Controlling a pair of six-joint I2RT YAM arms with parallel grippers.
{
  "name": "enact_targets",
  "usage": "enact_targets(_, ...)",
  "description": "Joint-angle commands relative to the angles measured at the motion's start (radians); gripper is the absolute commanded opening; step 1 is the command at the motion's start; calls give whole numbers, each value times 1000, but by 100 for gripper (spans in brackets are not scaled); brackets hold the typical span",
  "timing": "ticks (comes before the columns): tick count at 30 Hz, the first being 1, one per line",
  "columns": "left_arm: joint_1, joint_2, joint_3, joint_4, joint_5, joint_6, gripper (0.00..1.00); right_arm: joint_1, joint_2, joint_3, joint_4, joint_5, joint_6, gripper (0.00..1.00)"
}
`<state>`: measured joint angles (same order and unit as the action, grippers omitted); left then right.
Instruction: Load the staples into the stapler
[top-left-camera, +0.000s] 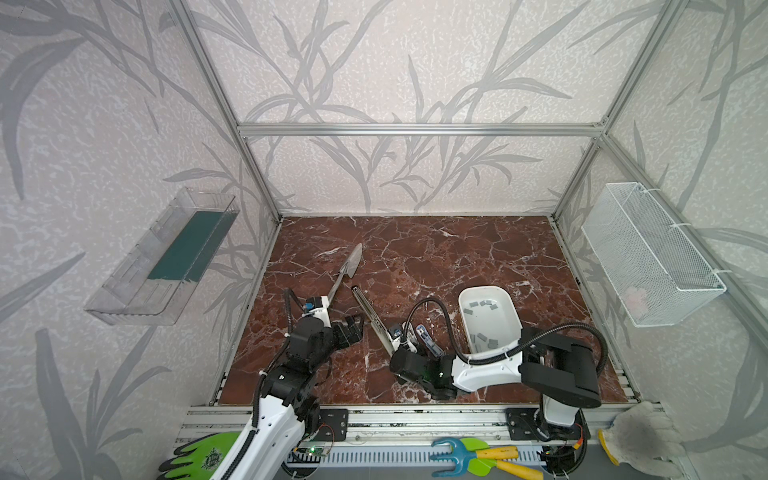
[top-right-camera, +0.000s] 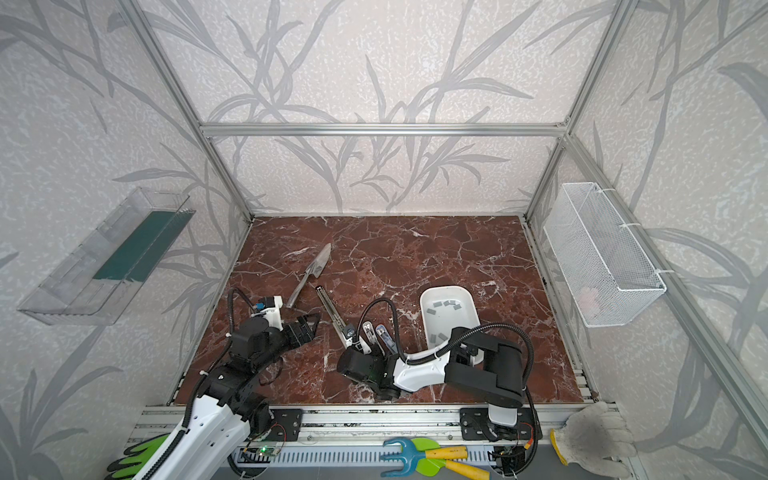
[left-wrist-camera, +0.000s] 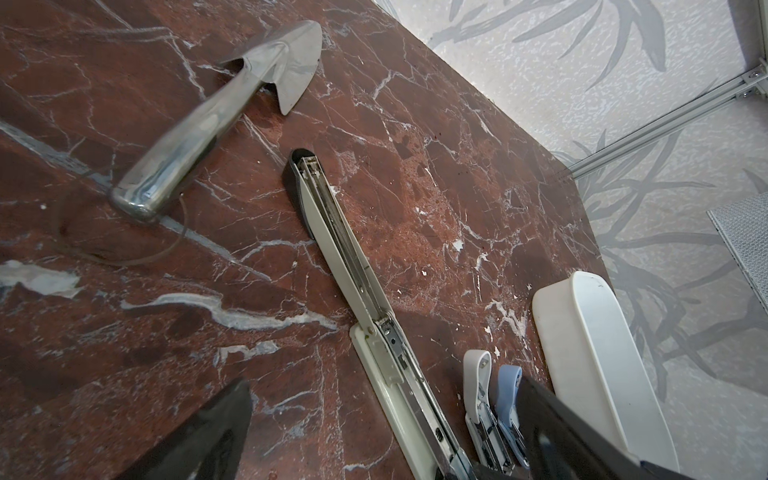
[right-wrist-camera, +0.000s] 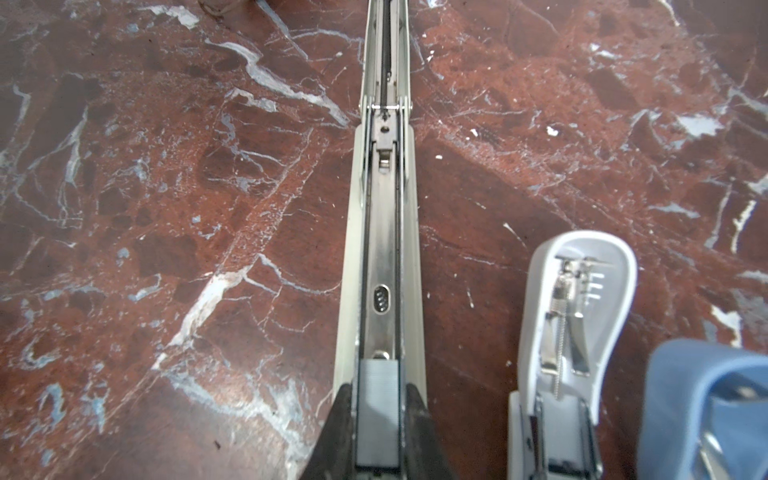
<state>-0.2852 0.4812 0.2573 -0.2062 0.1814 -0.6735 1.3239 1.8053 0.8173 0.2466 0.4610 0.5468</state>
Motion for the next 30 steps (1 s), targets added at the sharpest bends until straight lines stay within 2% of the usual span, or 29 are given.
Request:
enact_targets(1,4,7,-4,36,-4,-2,99,13,-33,-40,17,-23,-38,1)
enact_targets(5,2,43,-32,109,17,-24,99,40,-59,-71,33,-18,-35,1)
enact_targets(11,2,224,-52,273,102,-113,99,54,-58,-96,41,5,25,0)
enact_targets(18,3,384,-63,371,77,-235,99,55,-66,-92,29,19,40,0)
enact_targets(27,1,628,-59,572,133,-233,99,90,-54,-104,71,24,30,0)
enact_targets(30,1,712,-33,588,143,-215,99,92,-56,-104,78,21,27,0)
